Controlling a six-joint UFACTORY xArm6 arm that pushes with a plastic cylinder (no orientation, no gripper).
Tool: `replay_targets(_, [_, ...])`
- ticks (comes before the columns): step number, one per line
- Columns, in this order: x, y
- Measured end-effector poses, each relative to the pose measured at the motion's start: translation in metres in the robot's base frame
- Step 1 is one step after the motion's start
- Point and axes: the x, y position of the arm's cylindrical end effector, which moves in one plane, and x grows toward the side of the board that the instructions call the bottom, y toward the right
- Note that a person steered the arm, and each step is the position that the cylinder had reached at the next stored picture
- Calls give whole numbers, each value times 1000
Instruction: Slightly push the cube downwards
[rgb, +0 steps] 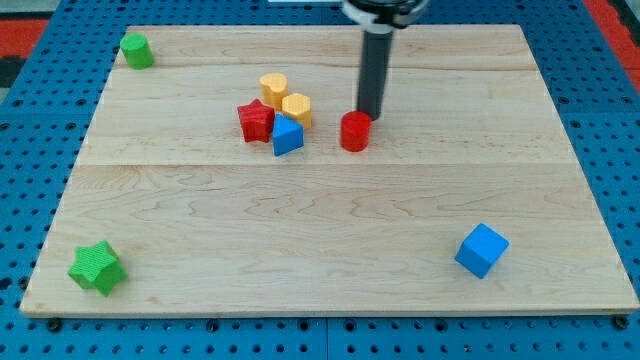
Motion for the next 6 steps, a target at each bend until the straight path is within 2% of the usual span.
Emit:
replay_targets(1, [27,48])
replay_targets(2, [18,-1])
replay_targets(3, [37,30])
replay_targets(4, [94,153])
replay_targets(5, [163,144])
replay_targets(6, [173,124])
